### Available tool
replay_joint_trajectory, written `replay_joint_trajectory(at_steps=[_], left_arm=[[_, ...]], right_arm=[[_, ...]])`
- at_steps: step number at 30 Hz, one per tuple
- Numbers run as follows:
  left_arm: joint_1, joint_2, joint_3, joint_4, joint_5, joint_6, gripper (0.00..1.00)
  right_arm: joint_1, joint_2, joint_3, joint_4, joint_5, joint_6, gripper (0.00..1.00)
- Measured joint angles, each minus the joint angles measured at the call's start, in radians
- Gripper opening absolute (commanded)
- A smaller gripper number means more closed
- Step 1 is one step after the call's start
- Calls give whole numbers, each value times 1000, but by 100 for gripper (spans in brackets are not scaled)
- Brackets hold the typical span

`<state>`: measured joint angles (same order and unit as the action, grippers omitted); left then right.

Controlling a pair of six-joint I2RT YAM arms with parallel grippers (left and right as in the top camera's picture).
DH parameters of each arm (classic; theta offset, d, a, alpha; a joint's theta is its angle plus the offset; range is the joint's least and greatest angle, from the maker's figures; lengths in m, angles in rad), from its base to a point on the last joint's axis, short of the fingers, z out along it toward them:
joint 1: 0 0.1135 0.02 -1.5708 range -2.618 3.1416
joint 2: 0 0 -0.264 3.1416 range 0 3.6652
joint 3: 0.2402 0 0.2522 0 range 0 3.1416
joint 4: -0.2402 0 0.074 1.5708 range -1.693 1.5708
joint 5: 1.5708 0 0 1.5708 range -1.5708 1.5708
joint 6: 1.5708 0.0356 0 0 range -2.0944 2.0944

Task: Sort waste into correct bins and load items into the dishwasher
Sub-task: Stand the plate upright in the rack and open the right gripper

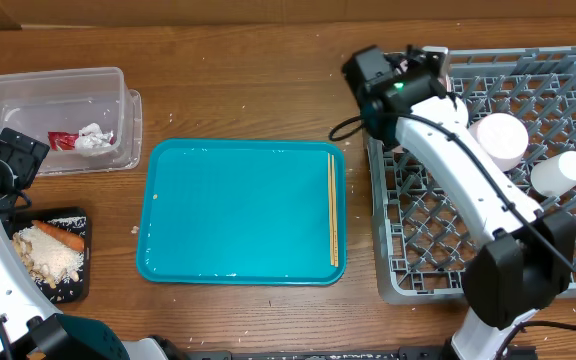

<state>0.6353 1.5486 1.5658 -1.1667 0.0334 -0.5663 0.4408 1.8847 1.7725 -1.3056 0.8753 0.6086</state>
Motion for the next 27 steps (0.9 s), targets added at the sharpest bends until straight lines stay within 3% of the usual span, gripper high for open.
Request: replay_joint_trajectory(at_steps=[3,6,10,16,21,27], left_arm=[[0,0,0,0,0,0,100],[0,0,0,0,0,0,100],[0,0,0,0,0,0,100],[0,0,0,0,0,0,100],[0,0,0,0,0,0,100],[0,0,0,0,0,0,100]], right_arm=[[11,0,130,-55,-90,1,76],[-5,-6,293,-119,-235,7,82],[-57,-11,375,-140,-334,11,82],[-288,-12,369,-145,-541,-71,88],[-526,-12,301,-89,-872,-275,90],[-630,-11,165,14,-1189,-392,89]])
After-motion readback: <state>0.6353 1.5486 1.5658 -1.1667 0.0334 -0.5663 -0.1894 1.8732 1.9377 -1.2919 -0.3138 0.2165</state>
